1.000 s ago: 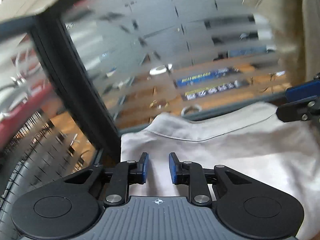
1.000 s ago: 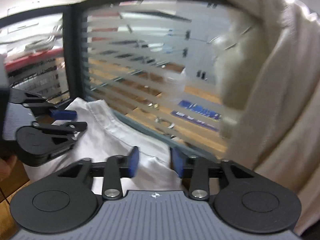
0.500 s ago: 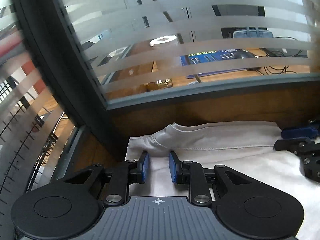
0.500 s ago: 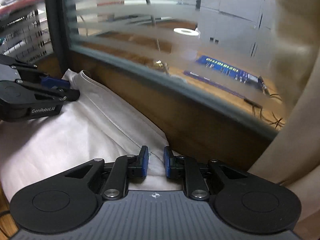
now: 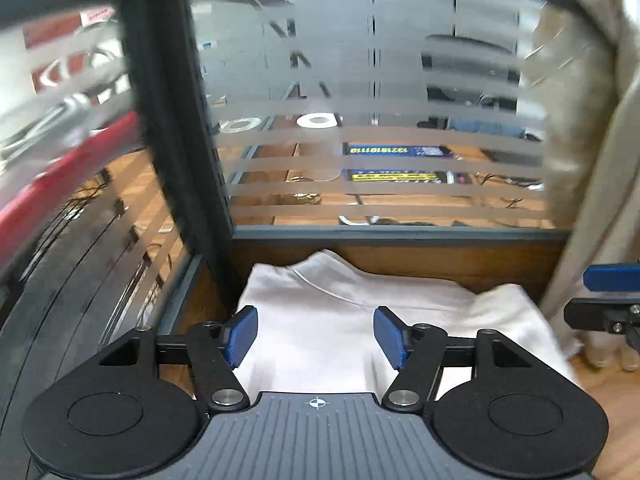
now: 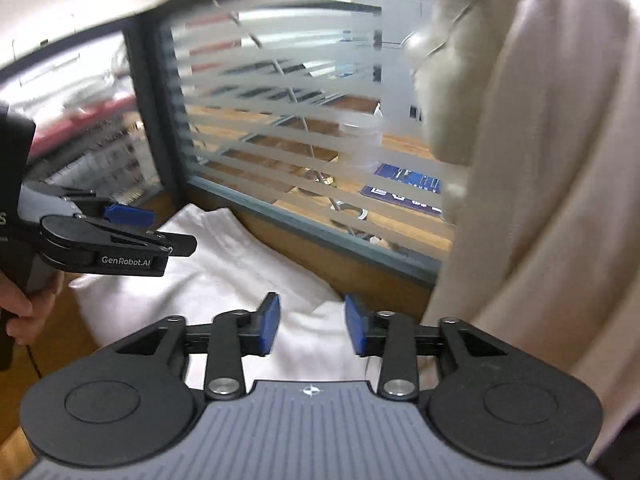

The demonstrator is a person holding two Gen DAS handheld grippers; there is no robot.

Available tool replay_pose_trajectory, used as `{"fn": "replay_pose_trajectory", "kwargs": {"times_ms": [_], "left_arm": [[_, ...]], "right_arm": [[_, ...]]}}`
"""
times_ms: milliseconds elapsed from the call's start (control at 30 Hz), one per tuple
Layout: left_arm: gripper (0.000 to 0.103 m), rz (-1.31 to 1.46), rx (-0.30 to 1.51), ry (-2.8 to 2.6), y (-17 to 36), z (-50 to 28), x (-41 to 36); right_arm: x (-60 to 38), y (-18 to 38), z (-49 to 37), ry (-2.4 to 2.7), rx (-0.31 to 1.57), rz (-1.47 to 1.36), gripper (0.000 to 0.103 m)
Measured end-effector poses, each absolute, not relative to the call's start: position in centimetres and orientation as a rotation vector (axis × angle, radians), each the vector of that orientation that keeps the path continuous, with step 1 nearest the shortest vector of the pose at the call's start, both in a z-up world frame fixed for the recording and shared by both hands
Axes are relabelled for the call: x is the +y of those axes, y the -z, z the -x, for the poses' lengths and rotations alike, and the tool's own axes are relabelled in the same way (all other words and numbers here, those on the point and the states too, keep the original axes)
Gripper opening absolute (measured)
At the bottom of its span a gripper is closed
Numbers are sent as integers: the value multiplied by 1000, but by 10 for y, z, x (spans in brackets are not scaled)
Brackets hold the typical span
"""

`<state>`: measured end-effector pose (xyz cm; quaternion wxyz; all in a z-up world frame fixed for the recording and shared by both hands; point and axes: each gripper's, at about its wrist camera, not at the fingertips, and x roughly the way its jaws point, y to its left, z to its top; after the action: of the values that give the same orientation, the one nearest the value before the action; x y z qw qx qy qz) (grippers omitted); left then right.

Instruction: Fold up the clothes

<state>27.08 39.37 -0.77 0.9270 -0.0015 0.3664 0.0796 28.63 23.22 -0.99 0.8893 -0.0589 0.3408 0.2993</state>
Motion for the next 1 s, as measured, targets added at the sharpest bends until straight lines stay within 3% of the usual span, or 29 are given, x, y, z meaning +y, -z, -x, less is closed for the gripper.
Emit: {"fn": "replay_pose_trajectory", "kwargs": {"times_ms": [200, 300, 367, 633, 1000], "left_arm": [[83, 75, 750, -163, -26, -208, 385], [91, 71, 732, -158, -36, -184, 368], [102, 68, 709, -149, -38, -168, 357], [103, 103, 694, -194, -45, -105, 304], [103, 156, 687, -229, -44, -43, 196]], "right_arm": [[204, -24, -245, -614, 713, 89, 61], [193, -37, -224, -610, 699, 83, 74], [176, -46, -208, -608, 681, 82, 83], [103, -73, -149, -599, 631, 92, 101], [0, -80, -84, -620, 616, 144, 102]]}}
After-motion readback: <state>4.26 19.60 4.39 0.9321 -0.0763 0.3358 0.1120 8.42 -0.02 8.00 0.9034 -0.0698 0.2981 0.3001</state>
